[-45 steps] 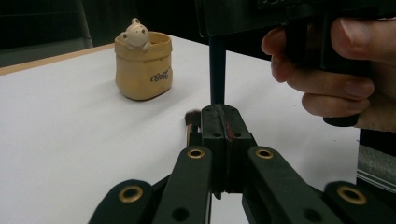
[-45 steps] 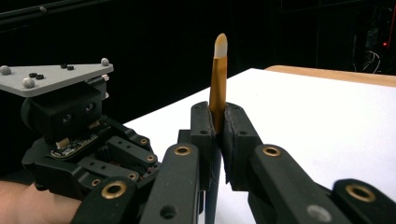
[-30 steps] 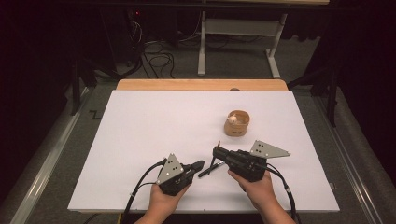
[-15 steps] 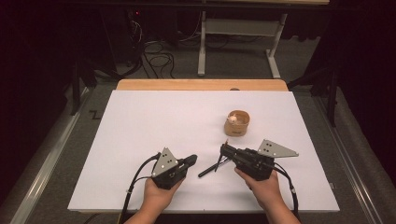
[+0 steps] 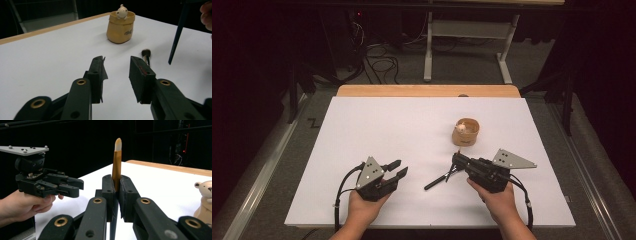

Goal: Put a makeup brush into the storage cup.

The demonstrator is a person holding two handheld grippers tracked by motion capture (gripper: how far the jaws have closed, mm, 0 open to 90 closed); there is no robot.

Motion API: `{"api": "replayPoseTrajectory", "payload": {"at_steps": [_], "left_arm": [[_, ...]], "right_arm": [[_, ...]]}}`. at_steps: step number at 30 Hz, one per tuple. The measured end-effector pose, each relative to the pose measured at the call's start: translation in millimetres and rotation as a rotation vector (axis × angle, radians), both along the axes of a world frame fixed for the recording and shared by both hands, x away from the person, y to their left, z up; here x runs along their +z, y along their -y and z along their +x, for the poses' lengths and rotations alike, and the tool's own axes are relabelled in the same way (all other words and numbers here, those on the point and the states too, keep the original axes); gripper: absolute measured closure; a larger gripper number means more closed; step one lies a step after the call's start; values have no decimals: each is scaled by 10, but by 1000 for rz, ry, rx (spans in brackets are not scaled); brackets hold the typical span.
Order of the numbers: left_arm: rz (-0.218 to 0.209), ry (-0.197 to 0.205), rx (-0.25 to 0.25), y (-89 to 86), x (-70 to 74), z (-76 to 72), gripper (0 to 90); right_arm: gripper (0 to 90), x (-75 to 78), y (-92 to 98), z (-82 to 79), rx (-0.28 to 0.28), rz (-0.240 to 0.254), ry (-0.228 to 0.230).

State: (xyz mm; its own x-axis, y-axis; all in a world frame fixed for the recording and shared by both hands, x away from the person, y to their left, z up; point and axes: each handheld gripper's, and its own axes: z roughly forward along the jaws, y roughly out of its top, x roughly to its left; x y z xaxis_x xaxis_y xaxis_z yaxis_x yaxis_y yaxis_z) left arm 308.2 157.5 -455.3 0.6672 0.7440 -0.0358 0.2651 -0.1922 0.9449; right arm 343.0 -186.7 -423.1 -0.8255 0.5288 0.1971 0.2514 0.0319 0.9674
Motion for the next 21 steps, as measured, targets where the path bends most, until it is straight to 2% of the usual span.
{"api": "replayPoseTrajectory", "payload": {"at_steps": [4,8,10,15,21], "left_arm": [[3,1,26,-94,-34,-8,556],[-22,5,53,-159,-79,-13,490],[-38,12,59,-192,-110,-25,464],[-60,-14,52,-246,-144,-25,346],[-71,-6,83,-290,-143,-36,228]], "right_arm": [[851,3,19,4,-6,1,1],[851,5,38,9,-9,-1,6],[851,4,49,10,-13,-8,11],[850,-4,100,19,-16,-13,17],[850,-11,152,26,-34,-20,21]]}}
